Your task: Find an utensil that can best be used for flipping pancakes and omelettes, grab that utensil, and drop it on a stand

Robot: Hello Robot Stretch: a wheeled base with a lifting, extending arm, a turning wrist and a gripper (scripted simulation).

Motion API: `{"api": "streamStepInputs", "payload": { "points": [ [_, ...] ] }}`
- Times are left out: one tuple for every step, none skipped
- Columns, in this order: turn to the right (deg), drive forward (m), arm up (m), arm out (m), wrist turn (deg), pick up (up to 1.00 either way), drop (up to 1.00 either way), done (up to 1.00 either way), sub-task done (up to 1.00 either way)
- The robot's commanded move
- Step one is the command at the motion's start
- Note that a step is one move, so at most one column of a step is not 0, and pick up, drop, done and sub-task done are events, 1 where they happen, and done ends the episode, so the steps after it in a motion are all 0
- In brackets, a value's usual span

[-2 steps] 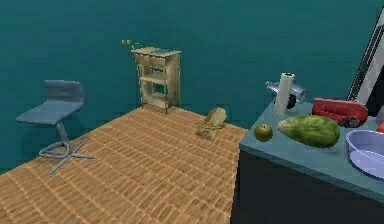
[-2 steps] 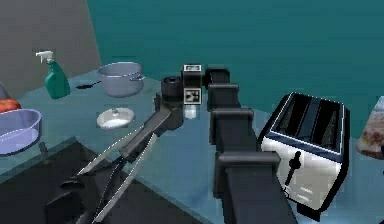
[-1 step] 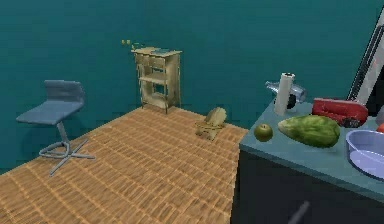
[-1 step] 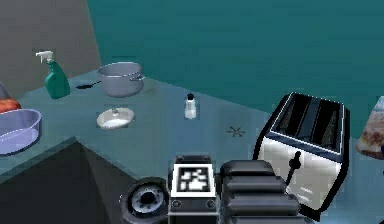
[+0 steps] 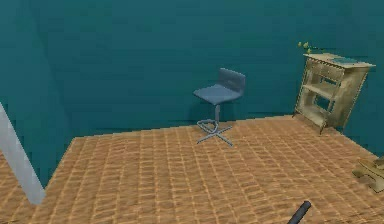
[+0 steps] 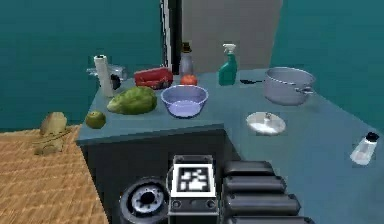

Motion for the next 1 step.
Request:
{"api": "streamStepInputs", "payload": {
  "points": [
    [-9.0,0.0,0.0,0.0,0.0,0.0,0.0,0.0,0.0]
  ]
}}
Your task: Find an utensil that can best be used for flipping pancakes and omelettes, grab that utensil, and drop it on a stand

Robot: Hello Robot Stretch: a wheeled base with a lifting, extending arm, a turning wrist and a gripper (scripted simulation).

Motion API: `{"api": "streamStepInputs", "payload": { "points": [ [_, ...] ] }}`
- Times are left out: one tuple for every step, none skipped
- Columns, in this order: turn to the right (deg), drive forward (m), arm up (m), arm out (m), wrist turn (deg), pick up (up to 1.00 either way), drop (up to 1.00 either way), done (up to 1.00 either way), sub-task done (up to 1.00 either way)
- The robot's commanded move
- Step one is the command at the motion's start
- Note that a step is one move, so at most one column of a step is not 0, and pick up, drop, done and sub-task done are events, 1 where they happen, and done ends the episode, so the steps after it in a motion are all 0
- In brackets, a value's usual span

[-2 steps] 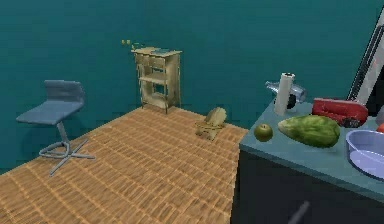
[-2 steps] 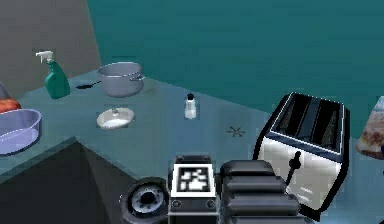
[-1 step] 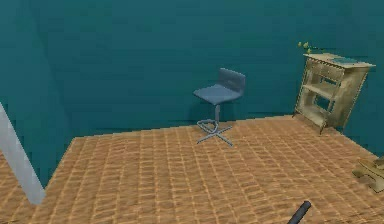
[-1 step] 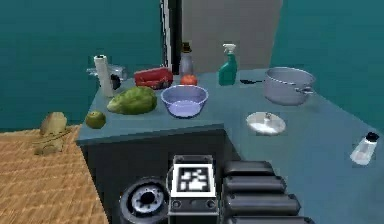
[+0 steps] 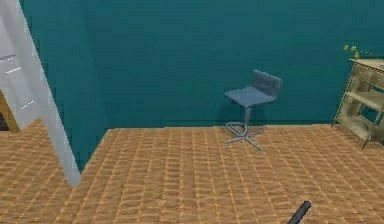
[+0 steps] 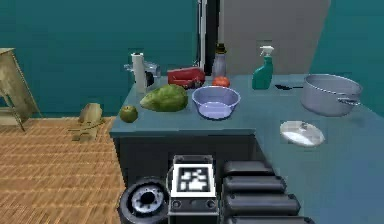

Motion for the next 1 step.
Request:
{"api": "streamStepInputs", "payload": {
  "points": [
    [0.0,0.1,0.0,0.0,0.0,0.0,0.0,0.0,0.0]
  ]
}}
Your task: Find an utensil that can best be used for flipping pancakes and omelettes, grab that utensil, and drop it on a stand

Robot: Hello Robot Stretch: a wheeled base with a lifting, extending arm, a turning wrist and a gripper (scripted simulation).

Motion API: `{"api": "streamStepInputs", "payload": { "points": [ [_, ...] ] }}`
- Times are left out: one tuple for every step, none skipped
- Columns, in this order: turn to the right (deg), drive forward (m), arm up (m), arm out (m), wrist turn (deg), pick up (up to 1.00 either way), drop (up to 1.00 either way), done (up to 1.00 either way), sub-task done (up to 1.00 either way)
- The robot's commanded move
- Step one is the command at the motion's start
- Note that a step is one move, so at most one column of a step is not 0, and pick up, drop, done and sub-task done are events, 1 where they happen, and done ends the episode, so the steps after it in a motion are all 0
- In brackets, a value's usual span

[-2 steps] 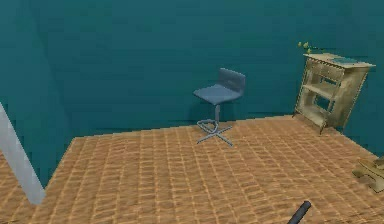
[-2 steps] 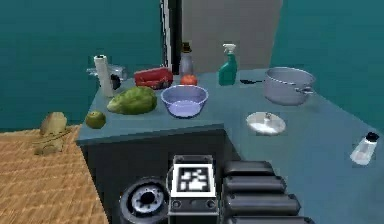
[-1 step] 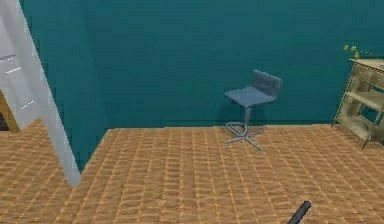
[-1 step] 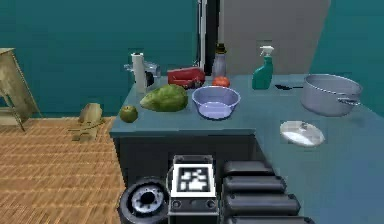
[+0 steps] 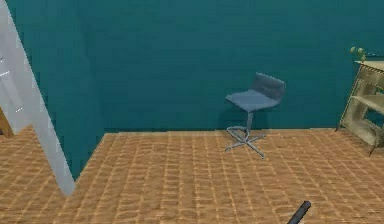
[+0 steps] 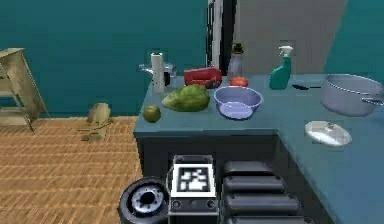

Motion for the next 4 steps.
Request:
{"api": "streamStepInputs", "payload": {
  "points": [
    [-45.0,0.0,0.0,0.0,0.0,0.0,0.0,0.0,0.0],
    [-18.0,0.0,0.0,0.0,0.0,0.0,0.0,0.0,0.0],
    [0.0,1.0,0.0,0.0,0.0,0.0,0.0,0.0,0.0],
    [-3.0,0.0,0.0,0.0,0.0,0.0,0.0,0.0,0.0]
  ]
}}
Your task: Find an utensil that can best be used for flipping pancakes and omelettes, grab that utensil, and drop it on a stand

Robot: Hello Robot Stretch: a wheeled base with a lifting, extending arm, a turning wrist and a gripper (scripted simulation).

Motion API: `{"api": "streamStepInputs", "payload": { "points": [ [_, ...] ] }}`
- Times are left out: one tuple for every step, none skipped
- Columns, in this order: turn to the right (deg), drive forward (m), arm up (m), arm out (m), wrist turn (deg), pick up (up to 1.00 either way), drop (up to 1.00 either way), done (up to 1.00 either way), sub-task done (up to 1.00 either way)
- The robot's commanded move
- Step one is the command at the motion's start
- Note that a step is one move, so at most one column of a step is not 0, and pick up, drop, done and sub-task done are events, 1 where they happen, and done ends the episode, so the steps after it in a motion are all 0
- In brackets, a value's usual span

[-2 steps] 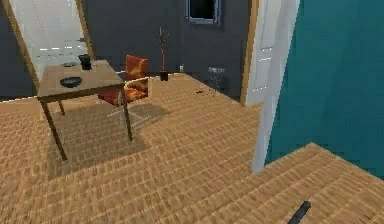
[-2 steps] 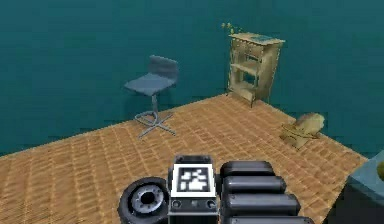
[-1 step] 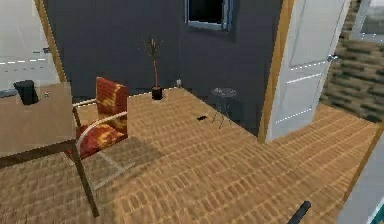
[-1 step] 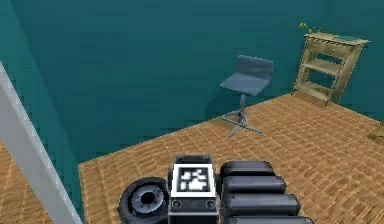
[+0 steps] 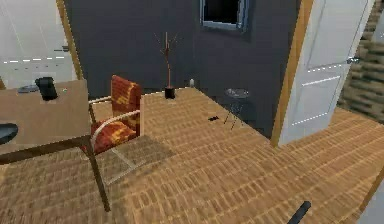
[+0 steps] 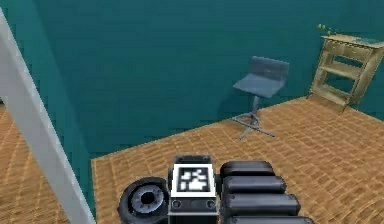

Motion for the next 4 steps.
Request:
{"api": "streamStepInputs", "payload": {
  "points": [
    [0.0,1.0,0.0,0.0,0.0,0.0,0.0,0.0,0.0],
    [0.0,0.7,0.0,0.0,0.0,0.0,0.0,0.0,0.0],
    [-3.0,0.0,0.0,0.0,0.0,0.0,0.0,0.0,0.0],
    [0.0,0.65,0.0,0.0,0.0,0.0,0.0,0.0,0.0]
  ]
}}
